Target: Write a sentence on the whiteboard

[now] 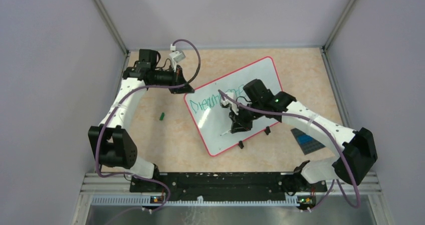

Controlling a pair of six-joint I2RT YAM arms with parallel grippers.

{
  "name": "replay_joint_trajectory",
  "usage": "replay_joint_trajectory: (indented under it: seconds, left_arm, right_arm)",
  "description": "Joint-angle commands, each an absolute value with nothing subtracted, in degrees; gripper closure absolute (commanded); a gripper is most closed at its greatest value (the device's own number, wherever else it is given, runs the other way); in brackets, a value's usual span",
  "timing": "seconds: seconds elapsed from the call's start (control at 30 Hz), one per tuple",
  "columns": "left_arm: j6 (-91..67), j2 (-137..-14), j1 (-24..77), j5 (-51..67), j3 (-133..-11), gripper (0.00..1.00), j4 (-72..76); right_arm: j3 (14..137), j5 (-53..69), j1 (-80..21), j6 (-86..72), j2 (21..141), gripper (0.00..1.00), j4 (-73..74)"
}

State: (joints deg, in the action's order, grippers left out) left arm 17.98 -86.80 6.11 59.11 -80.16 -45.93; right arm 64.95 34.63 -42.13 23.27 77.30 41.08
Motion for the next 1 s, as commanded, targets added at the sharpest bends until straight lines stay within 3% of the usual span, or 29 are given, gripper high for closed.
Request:
replay_joint_trajectory:
  seconds: [0.0,0.4,0.97]
  left_arm:
    - [19.24,-89.54,8.09,58.71,-79.74,1.0,-48.86]
    - [19.32,-89.66,8.09,57.92,-79.72,1.0,-48.79]
    - [19.51,-88.58,8.09,57.06,-79.22,1.0,-48.82]
  right_arm:
    - [64.53,32.94,-47.79,20.87,75.58,1.0,34.61]
    - [63.78,22.33,-50.59,17.53,77.0,1.0,26.61]
    - [63.62,20.96,-50.98,19.77,80.02,1.0,27.32]
